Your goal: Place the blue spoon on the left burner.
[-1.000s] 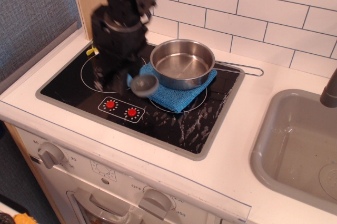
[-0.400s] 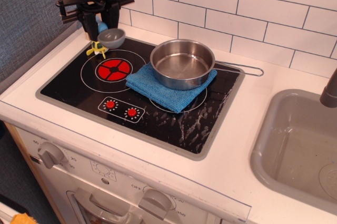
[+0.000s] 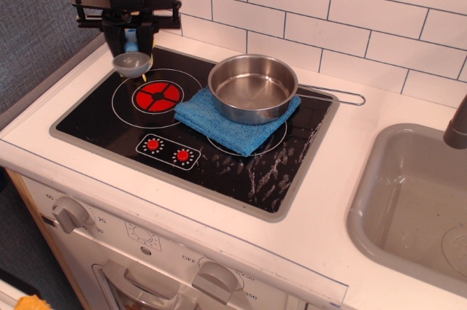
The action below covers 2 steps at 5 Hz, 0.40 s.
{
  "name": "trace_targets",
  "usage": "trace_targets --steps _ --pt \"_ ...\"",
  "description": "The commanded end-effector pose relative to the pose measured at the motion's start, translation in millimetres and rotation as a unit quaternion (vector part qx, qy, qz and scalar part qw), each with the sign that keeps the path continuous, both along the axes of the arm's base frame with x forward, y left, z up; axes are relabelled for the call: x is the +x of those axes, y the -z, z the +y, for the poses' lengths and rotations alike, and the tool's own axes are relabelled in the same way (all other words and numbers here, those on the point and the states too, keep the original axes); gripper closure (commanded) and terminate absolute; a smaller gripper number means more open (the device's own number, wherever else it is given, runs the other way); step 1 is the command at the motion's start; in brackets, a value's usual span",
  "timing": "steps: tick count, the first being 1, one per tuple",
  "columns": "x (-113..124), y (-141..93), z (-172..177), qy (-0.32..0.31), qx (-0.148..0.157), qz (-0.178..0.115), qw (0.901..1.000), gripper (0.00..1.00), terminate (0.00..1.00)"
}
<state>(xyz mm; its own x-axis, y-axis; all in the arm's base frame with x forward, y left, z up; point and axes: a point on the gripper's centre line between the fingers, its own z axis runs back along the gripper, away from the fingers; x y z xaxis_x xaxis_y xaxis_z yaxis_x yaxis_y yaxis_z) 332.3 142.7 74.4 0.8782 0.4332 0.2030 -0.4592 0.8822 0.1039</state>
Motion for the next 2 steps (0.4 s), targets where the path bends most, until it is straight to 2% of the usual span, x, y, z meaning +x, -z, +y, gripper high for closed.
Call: trace_targets --steps 1,2 --pt "35.6 12.7 -12.7 0.120 0.015 -0.049 0.9914 1.00 0.00" --pt "46.7 24.6 -14.7 0.125 0.007 -0.057 0.9904 1.00 0.00"
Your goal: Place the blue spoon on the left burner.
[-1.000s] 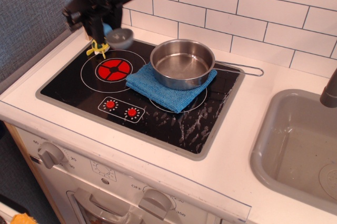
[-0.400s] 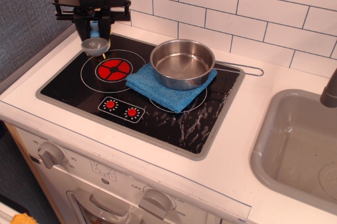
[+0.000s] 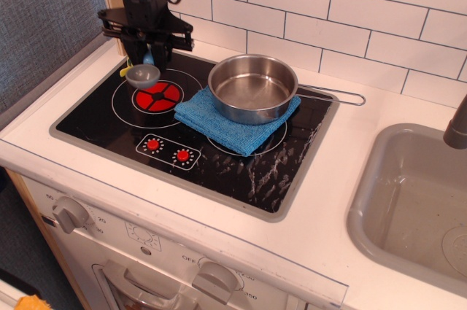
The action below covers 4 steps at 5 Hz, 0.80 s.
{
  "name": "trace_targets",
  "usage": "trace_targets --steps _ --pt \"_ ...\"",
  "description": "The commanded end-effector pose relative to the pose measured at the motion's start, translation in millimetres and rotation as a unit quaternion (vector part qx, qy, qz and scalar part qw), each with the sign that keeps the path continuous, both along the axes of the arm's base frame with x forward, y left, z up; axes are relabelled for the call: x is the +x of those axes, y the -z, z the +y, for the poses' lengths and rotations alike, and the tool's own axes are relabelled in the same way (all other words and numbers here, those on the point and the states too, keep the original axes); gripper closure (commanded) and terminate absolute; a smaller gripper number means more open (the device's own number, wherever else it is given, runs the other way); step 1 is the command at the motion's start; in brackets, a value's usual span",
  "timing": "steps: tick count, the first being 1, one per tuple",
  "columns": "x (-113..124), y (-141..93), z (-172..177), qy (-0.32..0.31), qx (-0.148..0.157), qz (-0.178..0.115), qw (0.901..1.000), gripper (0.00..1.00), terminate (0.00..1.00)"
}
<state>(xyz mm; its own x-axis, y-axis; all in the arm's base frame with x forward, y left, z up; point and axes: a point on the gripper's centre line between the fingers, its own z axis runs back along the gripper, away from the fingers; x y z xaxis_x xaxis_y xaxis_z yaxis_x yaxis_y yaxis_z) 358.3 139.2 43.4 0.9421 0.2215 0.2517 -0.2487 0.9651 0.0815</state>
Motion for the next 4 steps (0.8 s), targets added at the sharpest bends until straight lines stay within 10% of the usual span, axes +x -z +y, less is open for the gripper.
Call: trace_targets --steps 1,2,3,4 --pt "28.7 12.9 -11.1 0.019 -0.007 -0.028 0.9994 1.00 0.00" --pt "34.0 21.0 -14.6 0.031 -0.007 -0.024 0.9992 1.00 0.00" --pt "35.6 20.7 -21.1 0.034 -0.016 -0.019 0.9991 0.00 0.00" --pt "33.8 14.4 -23.6 0.028 -0.019 -0.025 0.9991 0.00 0.00"
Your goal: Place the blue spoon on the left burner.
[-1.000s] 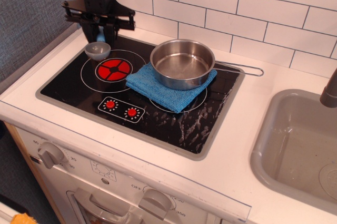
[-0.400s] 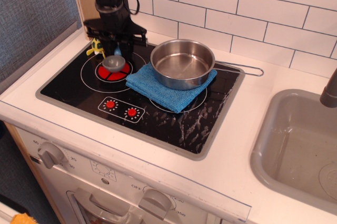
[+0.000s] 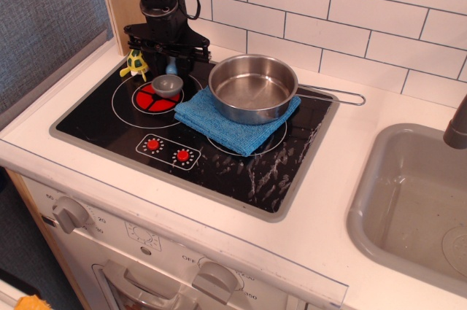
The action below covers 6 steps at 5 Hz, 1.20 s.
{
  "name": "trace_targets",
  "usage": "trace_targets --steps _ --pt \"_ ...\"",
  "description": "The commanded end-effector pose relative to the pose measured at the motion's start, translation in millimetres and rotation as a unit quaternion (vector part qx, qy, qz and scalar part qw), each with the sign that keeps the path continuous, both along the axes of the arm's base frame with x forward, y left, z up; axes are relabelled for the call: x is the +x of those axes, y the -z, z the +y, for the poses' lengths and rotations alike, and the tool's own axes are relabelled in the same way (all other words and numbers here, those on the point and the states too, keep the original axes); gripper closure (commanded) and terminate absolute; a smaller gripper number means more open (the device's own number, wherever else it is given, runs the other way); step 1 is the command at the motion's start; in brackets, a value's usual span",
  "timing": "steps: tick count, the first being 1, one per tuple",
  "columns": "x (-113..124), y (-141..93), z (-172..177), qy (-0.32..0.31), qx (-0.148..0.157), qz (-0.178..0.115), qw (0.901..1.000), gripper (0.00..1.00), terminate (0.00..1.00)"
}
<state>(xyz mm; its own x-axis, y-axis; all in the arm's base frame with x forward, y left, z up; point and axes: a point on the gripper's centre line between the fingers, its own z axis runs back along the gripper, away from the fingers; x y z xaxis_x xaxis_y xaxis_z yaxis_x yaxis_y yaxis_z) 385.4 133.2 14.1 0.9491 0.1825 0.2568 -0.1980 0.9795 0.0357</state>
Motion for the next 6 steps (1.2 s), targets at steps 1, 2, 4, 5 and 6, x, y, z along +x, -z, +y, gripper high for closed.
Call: trace_targets --steps 1,2,4,5,6 --pt "4.8 -20.5 -18.7 -0.001 0.001 -0.024 0.9997 0.00 0.00" --pt "2.4 -31.9 -17.3 -0.004 0.002 -0.035 0.9994 0.00 0.00" --pt "-5.4 -82.4 -18.1 -0.013 0.001 -0.076 0.9970 0.00 0.00" --pt "-16.8 -107.4 -20.4 -0.003 -0.012 -0.106 0.9943 0.00 0.00" --pt "-16.8 -107.4 -20.4 -0.003 -0.012 -0.106 0.9943 0.00 0.00"
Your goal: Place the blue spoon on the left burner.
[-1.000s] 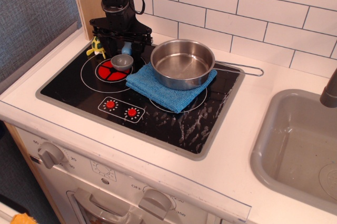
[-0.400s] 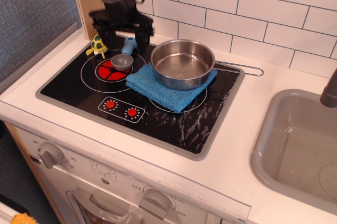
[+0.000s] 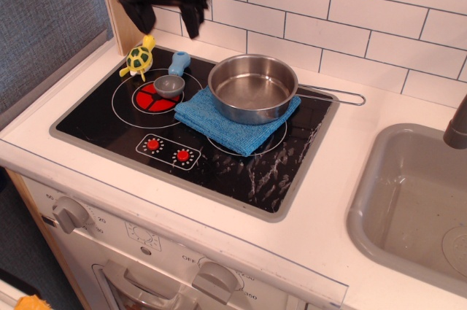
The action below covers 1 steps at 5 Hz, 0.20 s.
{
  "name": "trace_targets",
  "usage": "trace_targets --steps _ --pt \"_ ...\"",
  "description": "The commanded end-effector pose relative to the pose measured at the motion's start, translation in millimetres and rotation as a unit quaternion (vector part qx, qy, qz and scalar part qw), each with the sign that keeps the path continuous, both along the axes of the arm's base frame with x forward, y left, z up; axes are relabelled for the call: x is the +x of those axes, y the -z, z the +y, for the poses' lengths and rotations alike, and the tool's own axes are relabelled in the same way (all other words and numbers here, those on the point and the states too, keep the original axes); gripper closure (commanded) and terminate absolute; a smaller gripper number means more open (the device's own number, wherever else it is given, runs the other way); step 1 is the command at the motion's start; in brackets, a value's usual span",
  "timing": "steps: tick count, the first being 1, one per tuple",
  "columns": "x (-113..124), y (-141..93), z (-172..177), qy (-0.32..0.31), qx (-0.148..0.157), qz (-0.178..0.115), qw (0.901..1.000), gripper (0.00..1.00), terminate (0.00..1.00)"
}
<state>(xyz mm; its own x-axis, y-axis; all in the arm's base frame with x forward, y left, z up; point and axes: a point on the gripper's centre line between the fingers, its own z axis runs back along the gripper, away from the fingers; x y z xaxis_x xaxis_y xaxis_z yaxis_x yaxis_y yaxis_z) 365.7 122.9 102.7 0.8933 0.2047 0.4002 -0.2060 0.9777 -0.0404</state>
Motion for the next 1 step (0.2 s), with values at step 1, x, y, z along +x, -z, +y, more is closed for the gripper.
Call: trace_targets --steps 1 --pt "2.9 -18.8 -10.0 0.000 0.010 -0.024 0.9997 0.00 1.00"
